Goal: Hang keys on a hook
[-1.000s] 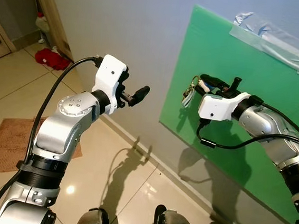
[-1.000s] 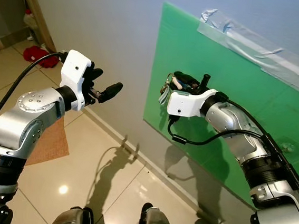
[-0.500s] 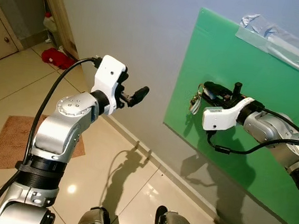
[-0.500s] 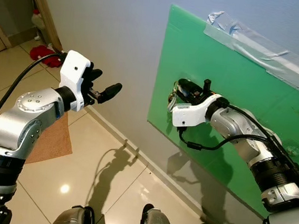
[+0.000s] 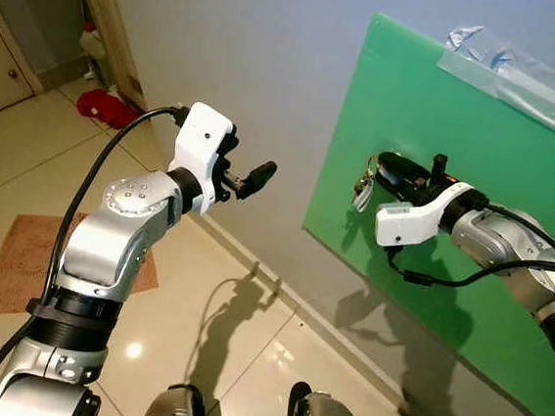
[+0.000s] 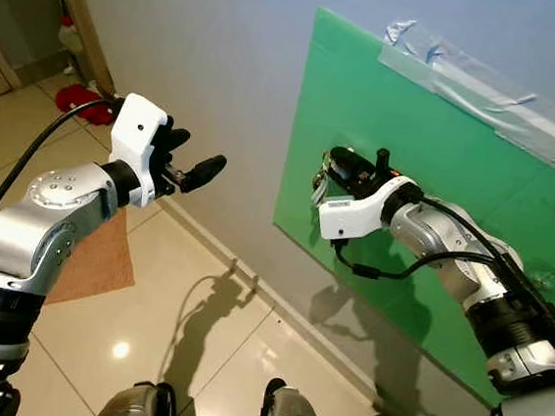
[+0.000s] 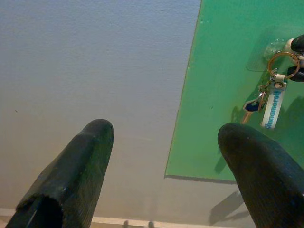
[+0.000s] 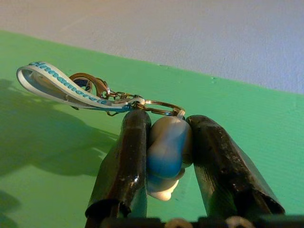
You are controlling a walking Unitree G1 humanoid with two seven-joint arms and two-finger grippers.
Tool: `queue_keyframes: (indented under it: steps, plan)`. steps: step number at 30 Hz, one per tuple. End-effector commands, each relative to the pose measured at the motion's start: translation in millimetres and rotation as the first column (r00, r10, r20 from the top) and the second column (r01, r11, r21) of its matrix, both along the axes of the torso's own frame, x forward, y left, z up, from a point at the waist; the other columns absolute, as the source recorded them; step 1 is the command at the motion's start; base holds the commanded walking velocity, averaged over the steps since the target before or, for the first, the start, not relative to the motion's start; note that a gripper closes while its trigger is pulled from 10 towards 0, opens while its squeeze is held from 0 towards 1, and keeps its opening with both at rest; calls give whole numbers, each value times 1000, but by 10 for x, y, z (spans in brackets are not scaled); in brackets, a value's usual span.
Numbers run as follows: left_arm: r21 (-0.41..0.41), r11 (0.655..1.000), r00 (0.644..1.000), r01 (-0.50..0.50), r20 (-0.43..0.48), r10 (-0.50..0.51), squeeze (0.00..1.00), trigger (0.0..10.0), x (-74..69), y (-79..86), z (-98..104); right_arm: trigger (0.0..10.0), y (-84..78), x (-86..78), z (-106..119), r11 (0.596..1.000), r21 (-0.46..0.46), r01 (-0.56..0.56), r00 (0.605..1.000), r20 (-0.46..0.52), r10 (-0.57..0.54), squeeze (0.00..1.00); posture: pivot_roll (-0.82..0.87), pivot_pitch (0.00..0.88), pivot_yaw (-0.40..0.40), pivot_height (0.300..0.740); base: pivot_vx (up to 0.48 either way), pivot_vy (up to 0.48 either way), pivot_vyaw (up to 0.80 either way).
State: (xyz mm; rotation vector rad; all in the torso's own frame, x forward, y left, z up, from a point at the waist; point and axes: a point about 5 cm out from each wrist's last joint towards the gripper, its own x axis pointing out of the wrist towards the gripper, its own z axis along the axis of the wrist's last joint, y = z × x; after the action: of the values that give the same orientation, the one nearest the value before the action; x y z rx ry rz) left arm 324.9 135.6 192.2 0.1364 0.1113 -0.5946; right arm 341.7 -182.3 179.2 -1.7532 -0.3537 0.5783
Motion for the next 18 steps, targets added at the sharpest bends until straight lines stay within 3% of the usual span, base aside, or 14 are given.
queue_keyframes:
  steps: [1, 5, 12, 18]
  plan:
    - [2, 1000, 1000, 7, 13, -7, 0, 10000, -7, -12, 40, 0, -163, 39, 136, 997, -11, 70, 996, 57, -69, 0, -95, 170, -5, 740, 0, 0, 0]
    - [-1, 1000, 1000, 10, 10, -10, 0, 10000, -10, -29, 28, 0, -249, 16, 135, 995, -12, 97, 994, 57, -96, 0, -102, 175, -7, 740, 0, 0, 0]
    - [-1, 1000, 1000, 16, 9, -16, 0, 10000, -9, -48, 27, 0, -225, 12, 61, 994, 17, 106, 994, 25, -107, 0, -105, 179, -5, 740, 0, 0, 0]
    - [1, 1000, 1000, 14, 9, -15, 0, 10000, -12, -31, 33, 0, -238, 25, 129, 994, -3, 106, 992, 73, -105, 0, -101, 188, -3, 740, 0, 0, 0]
